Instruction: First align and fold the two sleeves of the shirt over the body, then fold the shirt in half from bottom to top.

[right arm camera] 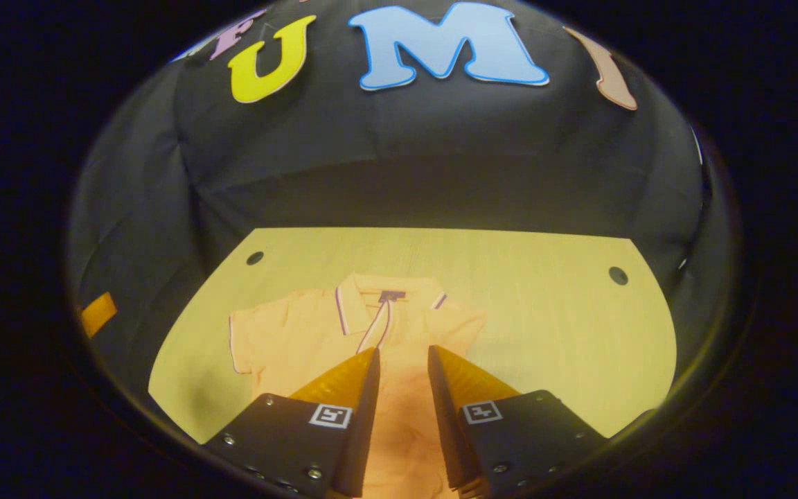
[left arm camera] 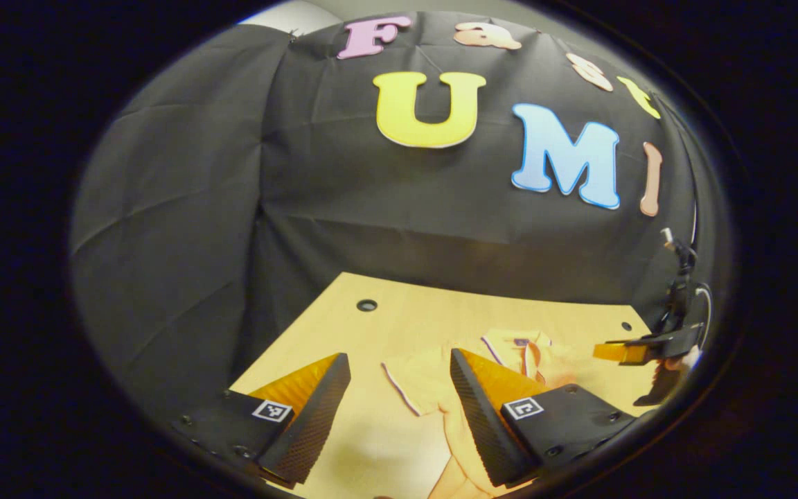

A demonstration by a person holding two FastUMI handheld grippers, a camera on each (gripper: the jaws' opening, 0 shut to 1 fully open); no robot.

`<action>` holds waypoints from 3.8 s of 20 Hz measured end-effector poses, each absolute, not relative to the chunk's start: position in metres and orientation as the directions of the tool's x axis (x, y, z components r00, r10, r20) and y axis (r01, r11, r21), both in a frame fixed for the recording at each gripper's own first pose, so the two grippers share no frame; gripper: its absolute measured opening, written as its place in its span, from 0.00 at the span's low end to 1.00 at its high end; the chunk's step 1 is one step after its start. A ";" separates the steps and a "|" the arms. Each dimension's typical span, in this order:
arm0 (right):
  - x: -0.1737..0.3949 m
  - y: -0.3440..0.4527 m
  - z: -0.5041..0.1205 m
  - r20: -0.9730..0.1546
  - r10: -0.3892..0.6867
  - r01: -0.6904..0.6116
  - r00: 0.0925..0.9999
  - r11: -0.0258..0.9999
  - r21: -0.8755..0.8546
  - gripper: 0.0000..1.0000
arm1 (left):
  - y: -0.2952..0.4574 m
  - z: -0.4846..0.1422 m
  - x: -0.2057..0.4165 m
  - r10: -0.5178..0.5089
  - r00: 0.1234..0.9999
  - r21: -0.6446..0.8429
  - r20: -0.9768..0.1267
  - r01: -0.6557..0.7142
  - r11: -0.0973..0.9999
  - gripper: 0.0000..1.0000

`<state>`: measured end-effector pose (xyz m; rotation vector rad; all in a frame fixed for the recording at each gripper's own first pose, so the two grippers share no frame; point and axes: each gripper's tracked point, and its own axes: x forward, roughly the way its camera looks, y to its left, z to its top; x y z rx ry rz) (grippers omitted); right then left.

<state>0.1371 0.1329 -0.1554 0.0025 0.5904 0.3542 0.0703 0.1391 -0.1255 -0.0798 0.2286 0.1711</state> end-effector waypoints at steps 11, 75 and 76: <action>0.058 0.037 -0.069 -0.397 0.219 -0.153 0.891 0.970 0.190 0.43 | 0.125 -0.273 0.174 0.083 0.874 -0.085 -0.478 -0.140 0.986 0.96; -0.035 -0.074 -0.143 -0.509 0.018 0.145 0.860 0.949 0.280 0.43 | -0.137 -0.294 0.215 -0.211 0.796 0.241 -0.568 0.405 0.882 0.53; -0.033 -0.070 -0.145 -0.512 0.033 0.128 0.859 0.952 0.276 0.43 | -0.136 -0.289 0.211 -0.213 0.800 0.234 -0.560 0.400 0.886 0.54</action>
